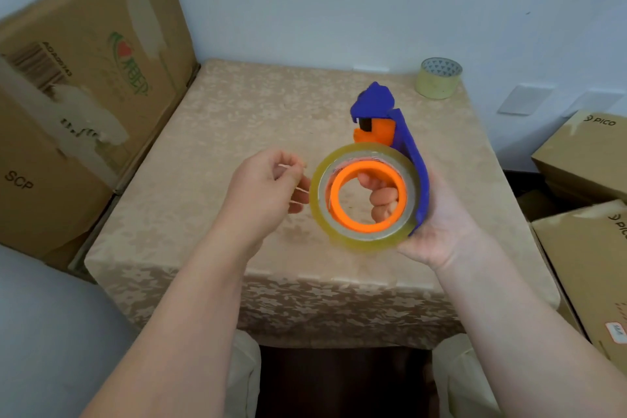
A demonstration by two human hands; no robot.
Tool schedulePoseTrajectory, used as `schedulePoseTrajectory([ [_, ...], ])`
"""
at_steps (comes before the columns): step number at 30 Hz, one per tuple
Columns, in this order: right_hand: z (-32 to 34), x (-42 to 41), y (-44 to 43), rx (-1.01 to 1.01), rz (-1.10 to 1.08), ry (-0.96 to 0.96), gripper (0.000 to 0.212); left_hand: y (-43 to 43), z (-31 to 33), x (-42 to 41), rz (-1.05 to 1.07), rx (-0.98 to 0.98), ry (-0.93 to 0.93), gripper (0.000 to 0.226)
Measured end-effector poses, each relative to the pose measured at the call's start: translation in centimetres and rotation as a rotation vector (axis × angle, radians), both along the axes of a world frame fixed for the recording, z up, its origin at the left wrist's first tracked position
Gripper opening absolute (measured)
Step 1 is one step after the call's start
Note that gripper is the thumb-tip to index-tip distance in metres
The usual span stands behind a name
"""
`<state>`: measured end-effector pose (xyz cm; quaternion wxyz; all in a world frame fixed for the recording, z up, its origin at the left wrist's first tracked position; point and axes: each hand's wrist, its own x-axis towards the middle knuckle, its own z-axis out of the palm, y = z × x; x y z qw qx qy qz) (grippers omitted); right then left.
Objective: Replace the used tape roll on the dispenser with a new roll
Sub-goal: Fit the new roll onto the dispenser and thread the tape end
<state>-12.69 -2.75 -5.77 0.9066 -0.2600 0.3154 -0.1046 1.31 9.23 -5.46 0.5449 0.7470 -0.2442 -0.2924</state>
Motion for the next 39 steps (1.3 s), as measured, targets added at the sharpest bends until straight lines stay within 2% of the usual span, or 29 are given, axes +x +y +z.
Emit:
schedulePoseTrajectory([
  [3,0.8,-0.1,0.1,-0.187,0.002,0.095,0.05,0.3,0.6,0.1,-0.067,-0.016,0.275,0.023],
  [7,1.4,-0.6,0.3,-0.332,0.053,0.045,0.04,0.7,0.8,0.5,-0.061,-0.042,0.4,0.018],
  [9,1.0,-0.7,0.3,-0.422,0.116,-0.013,0.038,0.6,0.6,0.5,-0.052,-0.025,0.383,0.011],
  [11,0.4,-0.8,0.1,-0.513,0.2,-0.078,0.047,0.6,0.4,0.6,-0.031,-0.015,0.363,0.003],
  [13,-0.2,-0.9,-0.2,-0.584,0.29,-0.12,0.062,0.7,0.0,1.0,-0.035,-0.003,0.342,0.008],
  [16,-0.5,-1.1,-0.8,-0.645,0.415,-0.172,0.067,0.9,-0.4,1.5,-0.082,0.044,0.263,0.022],
  [20,-0.1,-1.5,-0.2,-0.781,0.635,-0.144,0.064,1.2,0.0,1.5,-0.148,0.107,0.156,0.015],
  [24,-0.3,-1.3,0.9,-0.89,0.771,-0.035,0.087,1.6,0.5,1.6,-0.189,0.164,0.115,0.014],
  [26,-0.2,-1.3,1.3,-0.93,0.827,0.021,0.079,1.7,0.5,1.6,-0.204,0.185,0.104,0.011],
  [31,0.6,-1.6,1.1,-1.138,0.885,0.117,0.045,1.5,0.1,1.7,-0.187,0.226,0.075,0.011],
  [35,0.7,-1.4,1.3,-1.415,0.91,0.225,0.051,1.4,0.0,2.0,-0.171,0.208,0.036,0.013],
  [37,0.4,-1.2,1.4,-1.613,0.891,0.329,0.042,1.3,0.1,1.8,-0.146,0.175,-0.004,0.015],
  [39,0.0,-1.0,1.4,-1.786,0.845,0.414,0.042,1.0,0.2,1.5,-0.118,0.125,-0.046,0.017],
])
